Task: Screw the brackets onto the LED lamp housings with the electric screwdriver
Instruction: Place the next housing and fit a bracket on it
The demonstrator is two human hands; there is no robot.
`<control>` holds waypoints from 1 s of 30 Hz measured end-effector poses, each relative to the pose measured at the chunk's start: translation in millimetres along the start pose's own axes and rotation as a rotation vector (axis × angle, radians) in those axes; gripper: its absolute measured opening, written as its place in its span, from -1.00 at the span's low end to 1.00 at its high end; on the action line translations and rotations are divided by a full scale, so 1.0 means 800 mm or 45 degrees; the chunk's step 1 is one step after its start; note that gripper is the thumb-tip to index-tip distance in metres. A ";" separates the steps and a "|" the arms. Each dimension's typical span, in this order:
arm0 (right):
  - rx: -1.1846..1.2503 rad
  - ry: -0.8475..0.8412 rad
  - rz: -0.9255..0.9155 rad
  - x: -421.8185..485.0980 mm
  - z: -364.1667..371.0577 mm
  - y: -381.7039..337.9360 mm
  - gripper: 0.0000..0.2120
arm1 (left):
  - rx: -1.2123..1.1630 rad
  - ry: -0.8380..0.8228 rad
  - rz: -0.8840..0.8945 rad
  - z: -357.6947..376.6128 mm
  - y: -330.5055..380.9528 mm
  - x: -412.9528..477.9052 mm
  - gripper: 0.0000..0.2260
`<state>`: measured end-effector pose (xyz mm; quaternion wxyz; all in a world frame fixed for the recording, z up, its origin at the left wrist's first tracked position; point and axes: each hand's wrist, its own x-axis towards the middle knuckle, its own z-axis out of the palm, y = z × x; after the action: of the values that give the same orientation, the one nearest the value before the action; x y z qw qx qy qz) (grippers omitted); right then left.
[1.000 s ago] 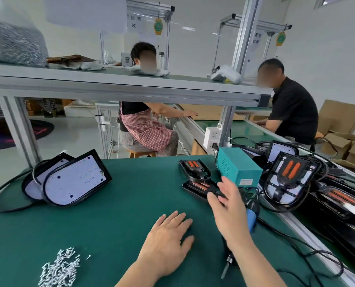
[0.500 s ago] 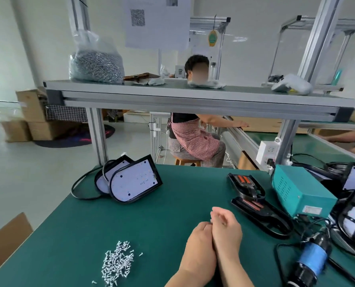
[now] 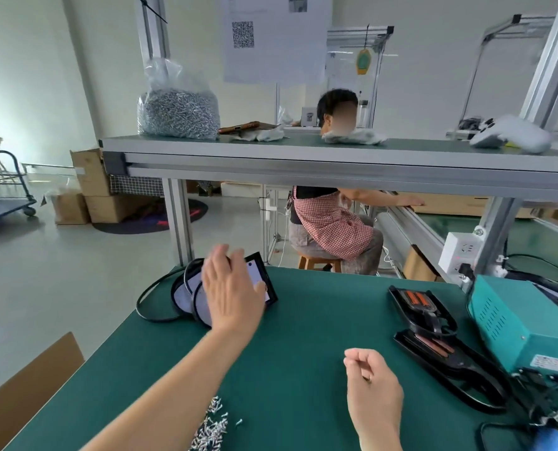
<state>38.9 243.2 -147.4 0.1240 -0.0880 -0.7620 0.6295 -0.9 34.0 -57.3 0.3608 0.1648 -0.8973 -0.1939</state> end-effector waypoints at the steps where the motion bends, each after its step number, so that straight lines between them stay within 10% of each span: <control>1: -0.004 -0.001 -0.001 0.000 0.000 0.000 -0.76 | 0.091 -0.026 -0.042 -0.001 -0.010 0.018 -0.39; 6: -0.042 -0.001 -0.024 0.003 0.001 0.002 -0.75 | 0.359 -0.288 -0.167 0.016 -0.053 0.057 -0.30; 14: -0.066 -0.009 -0.019 0.002 0.002 0.001 -0.78 | 0.495 -0.492 -0.300 0.035 -0.076 0.061 -0.70; 30: -0.091 -0.007 -0.016 0.001 0.004 0.003 -0.77 | 0.302 -0.370 -0.246 0.029 -0.070 0.016 -0.86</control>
<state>37.1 240.6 -150.2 0.1226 -0.0860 -0.7850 0.6012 -17.7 -15.0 -91.6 0.1854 0.2619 -0.9364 -0.1422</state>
